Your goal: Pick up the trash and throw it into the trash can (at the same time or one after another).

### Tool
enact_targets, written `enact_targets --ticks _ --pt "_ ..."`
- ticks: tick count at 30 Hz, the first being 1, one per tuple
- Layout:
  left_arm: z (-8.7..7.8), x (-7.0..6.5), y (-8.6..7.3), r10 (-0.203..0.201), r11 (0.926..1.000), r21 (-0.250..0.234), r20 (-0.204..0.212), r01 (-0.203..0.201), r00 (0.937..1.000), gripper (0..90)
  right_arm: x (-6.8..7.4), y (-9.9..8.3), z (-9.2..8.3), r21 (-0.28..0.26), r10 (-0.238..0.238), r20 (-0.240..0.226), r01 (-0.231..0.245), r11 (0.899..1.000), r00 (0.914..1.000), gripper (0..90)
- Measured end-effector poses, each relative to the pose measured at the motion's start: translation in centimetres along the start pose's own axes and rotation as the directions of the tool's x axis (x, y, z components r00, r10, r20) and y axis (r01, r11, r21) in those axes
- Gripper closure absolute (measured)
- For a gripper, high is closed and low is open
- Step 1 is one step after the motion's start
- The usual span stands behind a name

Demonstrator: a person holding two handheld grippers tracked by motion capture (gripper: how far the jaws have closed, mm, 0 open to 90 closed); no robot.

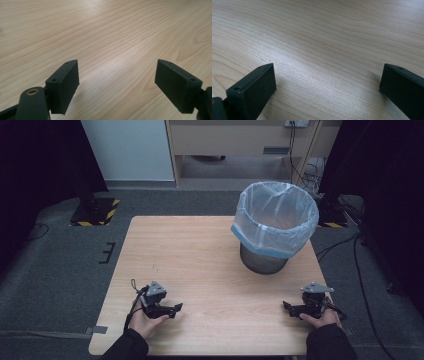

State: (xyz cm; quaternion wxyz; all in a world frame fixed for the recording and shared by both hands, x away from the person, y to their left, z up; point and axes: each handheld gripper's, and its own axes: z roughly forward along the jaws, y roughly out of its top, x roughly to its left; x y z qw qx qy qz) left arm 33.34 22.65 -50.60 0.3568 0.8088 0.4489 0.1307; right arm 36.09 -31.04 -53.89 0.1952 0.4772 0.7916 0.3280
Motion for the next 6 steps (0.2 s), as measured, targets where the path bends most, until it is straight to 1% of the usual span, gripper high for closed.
enact_targets --ticks 1,4,6 --pt "-0.4 0.4 -0.3 -0.012 0.9999 0.005 -0.019 0.012 0.9998 17.8 0.0 0.0 0.0 0.0 0.001 0.0 -0.001 1.0 1.0 0.8" --pt "-1.6 1.7 -0.9 -0.006 1.0 0.006 -0.067 0.006 0.9978 15.3 0.0 0.0 0.0 -0.001 0.004 0.002 -0.004 1.0 1.0 0.8" --pt "-2.3 2.6 -1.4 0.002 0.9999 0.016 -0.101 -0.001 0.9949 14.5 0.1 0.0 0.0 -0.001 0.005 0.003 -0.005 1.0 1.0 0.8"
